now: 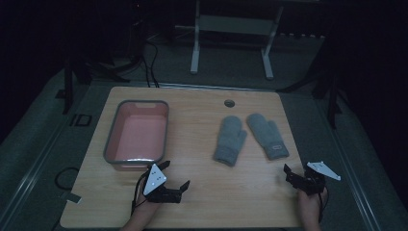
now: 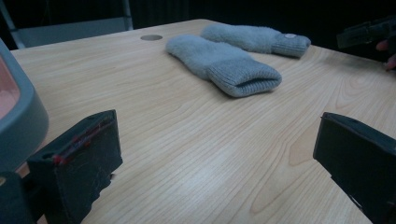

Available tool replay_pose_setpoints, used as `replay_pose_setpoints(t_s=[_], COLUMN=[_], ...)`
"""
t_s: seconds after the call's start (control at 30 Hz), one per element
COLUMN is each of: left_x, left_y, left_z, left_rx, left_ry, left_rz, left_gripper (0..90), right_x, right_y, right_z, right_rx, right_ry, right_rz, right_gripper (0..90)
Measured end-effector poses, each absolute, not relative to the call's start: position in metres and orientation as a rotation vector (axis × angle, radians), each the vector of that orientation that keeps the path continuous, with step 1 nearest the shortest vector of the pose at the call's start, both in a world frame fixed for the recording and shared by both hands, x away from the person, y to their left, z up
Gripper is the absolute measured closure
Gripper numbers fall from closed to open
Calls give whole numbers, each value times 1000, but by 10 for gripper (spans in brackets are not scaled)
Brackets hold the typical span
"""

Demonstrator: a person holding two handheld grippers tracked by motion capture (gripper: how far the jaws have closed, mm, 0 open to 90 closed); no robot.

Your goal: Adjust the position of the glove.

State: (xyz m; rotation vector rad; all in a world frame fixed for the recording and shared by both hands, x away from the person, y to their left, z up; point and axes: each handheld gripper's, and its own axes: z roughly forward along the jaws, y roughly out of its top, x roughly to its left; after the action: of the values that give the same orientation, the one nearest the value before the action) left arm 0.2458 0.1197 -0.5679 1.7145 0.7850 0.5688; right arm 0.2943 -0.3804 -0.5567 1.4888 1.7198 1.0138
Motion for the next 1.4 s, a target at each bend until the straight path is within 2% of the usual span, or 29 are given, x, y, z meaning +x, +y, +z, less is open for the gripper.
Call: replay_pose_setpoints(t_s=[0.27,0.67,1.4], left_x=[246,246,243], left_y=[121,121,120], left_z=[-568,-568,-567], left_rx=[1700,1704,1714], left_ry=[805,816,800], left_rz=[560,557,542], left_gripper=[12,12,12], right_x=[293,303,353], right_y=[-374,-368,-331], right_z=[-557,-533,-487], right_rx=[1489,1467,1283], right_ry=[1798,1873,2082], right_rz=[995,995,1038], right_gripper=[136,138,130])
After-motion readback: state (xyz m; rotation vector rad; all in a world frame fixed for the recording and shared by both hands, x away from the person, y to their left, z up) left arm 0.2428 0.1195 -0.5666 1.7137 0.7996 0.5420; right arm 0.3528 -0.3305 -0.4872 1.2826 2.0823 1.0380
